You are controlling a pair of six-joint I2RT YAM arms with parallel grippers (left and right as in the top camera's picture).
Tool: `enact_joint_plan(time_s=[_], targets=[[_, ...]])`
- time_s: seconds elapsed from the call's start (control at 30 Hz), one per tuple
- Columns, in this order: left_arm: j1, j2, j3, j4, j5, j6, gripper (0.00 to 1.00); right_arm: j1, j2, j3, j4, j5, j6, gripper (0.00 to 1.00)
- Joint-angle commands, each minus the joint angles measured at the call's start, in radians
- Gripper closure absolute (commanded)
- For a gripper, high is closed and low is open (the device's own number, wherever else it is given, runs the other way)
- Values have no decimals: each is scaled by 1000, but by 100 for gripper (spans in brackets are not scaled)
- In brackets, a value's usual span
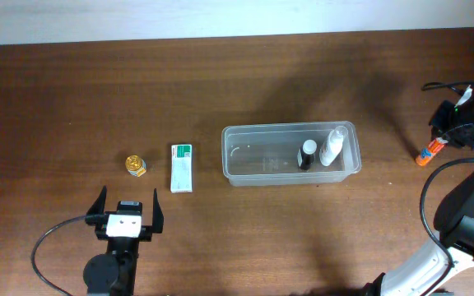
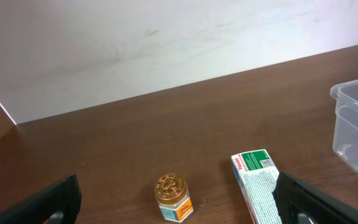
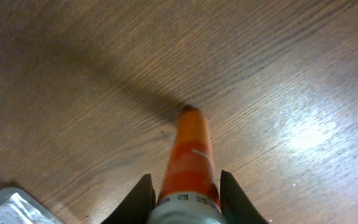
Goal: Pack container
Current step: 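Release the brown bottle and move the right gripper over the orange tube, then grasp the orange tube with the right gripper and carry it to the container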
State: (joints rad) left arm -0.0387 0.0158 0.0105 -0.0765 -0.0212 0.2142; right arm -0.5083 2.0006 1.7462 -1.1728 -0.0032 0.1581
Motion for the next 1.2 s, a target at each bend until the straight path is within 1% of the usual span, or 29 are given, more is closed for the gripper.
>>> enact_joint_plan(time_s=[0.0,0.13,0.33,0.4,0.5,0.63,0.73,0.8,0.83,0.93,1.0,1.17], targets=[[5,-8,-2,-6,15,8,1,-3,6,-1,-2,-13,3,82],[5,-8,-2,-7,14,8,1,-3,-5,32,-55,-49,3,85],[5,-8,-2,-6,15,8,1,-3,-67,159,-211,-142,-32,85],[5,-8,-2,-6,15,8,1,0,-111,202,-265,-182,-58,85],[5,-8,-2,-7,15,8,1,19,-192,248,-321,-193,-58,85],[5,-8,-2,-6,15,8,1,77,-320,258,-352,-238,-80,85],[5,-8,-2,-6,15,8,1,164,-405,258,-358,-240,-80,84],[5,-8,-2,-6,15,8,1,310,-469,258,-357,-230,-79,84],[5,-8,-2,-7,15,8,1,344,-475,258,-357,-219,-79,84],[5,-8,-2,-6,15,8,0,457,-478,256,-357,-162,-49,84],[5,-8,-2,-6,14,8,0,563,-463,251,-351,-95,-6,84],[5,-8,-2,-6,15,8,1,733,-415,229,-309,-36,48,84]])
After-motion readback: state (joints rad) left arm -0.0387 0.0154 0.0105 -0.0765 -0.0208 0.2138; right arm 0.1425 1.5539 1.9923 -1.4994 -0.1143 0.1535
